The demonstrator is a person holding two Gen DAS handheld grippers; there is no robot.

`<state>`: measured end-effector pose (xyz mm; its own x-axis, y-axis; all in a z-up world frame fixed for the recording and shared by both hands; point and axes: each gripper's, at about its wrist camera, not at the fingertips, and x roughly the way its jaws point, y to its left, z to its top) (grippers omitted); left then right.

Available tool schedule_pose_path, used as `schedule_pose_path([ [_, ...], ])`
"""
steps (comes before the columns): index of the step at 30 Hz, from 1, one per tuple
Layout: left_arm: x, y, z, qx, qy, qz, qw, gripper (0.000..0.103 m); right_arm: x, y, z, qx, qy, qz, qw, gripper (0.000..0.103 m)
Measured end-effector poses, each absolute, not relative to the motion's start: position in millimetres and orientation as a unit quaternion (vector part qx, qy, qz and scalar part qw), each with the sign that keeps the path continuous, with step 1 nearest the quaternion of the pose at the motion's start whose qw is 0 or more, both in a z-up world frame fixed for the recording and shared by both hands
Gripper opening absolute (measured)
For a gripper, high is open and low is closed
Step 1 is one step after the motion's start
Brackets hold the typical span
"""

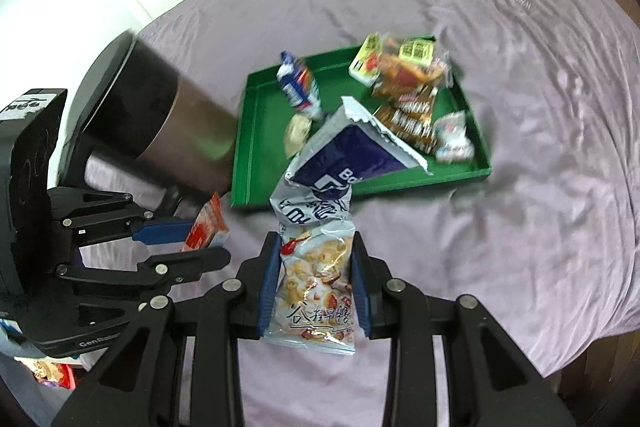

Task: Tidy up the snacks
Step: 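Carry the red packet with left tool while right tool carries the bag over the tray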

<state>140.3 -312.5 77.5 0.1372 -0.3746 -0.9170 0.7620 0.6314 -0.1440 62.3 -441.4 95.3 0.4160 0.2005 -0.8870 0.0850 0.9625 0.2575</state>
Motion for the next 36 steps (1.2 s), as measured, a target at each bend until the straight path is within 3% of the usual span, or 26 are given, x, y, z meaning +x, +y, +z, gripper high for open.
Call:
schedule_pose_path([
  [17,199.3,-345.8,21.8,0.150,0.535,-0.276,0.784,0.019,189.5,-461.3,47.3,0.064,0.550,0.043,0.832,0.000],
  [36,231.5,-359.0,-13.8,0.160,0.547,-0.224,0.791,0.019,217.8,-463.8,-4.2,0.057,0.585,0.035,0.808,0.000],
])
